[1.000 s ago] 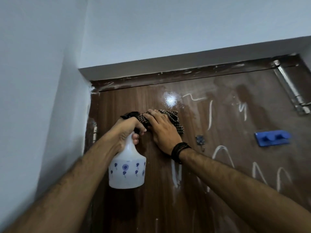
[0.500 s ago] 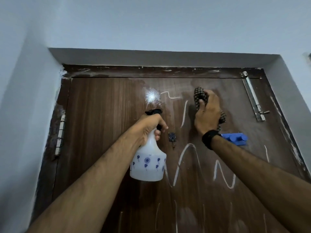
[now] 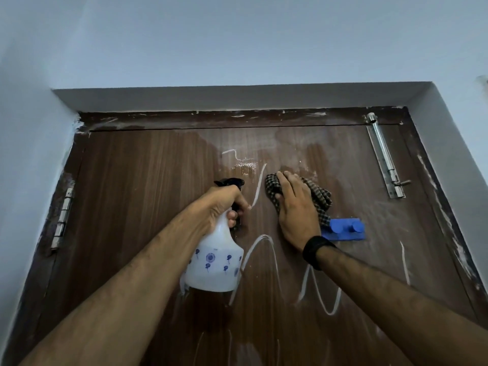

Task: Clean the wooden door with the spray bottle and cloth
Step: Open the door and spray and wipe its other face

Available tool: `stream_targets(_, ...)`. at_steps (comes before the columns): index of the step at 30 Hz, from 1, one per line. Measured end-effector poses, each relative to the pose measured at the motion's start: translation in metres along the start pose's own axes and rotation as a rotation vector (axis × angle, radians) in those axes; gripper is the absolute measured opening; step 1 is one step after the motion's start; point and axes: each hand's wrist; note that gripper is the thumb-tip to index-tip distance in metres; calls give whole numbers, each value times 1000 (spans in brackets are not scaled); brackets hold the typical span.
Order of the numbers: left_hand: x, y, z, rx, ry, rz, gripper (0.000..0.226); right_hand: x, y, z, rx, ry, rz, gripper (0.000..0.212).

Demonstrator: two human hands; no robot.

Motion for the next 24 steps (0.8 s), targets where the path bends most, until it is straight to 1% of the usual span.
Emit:
stream_targets(3,4,0,2,5,46,-20,7,2,15,-24,-84,10,30,51)
stream_targets(7,0,4,6,14,109,32,8,11,22,-90,-40,19,9,42)
stream_targets(9,-7,7,9,10,126,49,5,18,17,-106,-36,3,21,43)
stream_targets(11,-18,10,10,12,147,58,5,22,8,-101,-79,-31,-4,47)
stream_targets(14,-35,13,14,11,139,56,10,21,-13,-59,-228,-111,-57,52)
stream_targets(18,-52,12,14,-5,128,43,14,18,-26,-14,-355,-191,-15,52)
stream_targets(21,-59,10,13,-7,135,45,10,17,-17,-28,-359,-196,59,53)
stream_targets(24,-65,11,12,4,145,67,11,25,-9,-78,-257,-153,63,51)
Point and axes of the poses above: each hand's wrist, its own z-axis away from the middle knuckle, its own x-axis out of the palm, y = z × x, and after that the axes turned 14 degrees about -x, right-handed
